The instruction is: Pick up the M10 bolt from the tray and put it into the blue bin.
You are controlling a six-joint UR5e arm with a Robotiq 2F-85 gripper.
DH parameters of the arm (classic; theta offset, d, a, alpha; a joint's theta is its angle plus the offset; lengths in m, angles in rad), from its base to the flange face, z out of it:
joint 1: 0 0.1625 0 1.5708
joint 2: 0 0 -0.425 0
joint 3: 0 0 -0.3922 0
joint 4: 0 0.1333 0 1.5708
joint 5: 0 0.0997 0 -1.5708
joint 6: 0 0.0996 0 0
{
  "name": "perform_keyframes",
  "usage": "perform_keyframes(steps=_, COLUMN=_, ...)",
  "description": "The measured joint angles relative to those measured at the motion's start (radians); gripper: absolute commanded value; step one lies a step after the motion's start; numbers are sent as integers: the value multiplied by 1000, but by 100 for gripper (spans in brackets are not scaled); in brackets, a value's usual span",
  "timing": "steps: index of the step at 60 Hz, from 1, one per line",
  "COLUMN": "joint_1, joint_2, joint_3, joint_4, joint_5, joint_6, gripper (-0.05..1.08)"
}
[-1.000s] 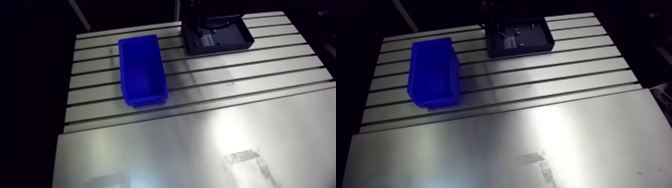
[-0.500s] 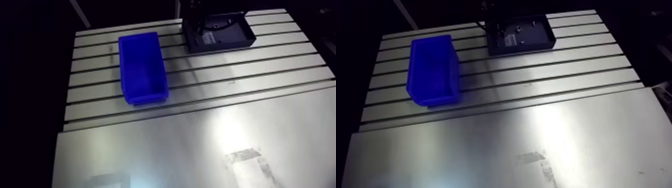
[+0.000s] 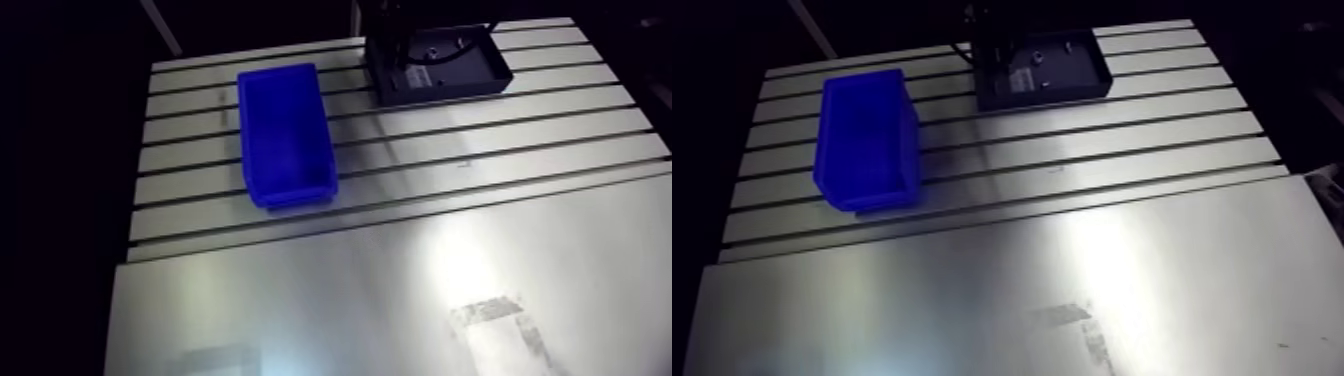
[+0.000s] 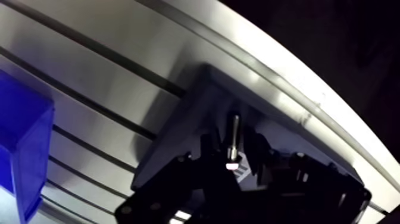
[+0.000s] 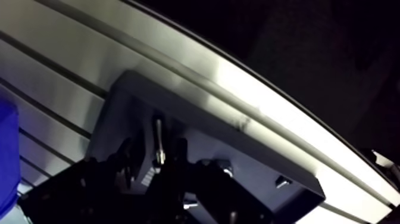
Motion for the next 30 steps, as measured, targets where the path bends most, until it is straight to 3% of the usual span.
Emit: perform_keyframes(steps=30, joint_1=0, joint_2=0, joint_3=2, joint_4=-2, joint_5=0, joint_6=-1, gripper=70)
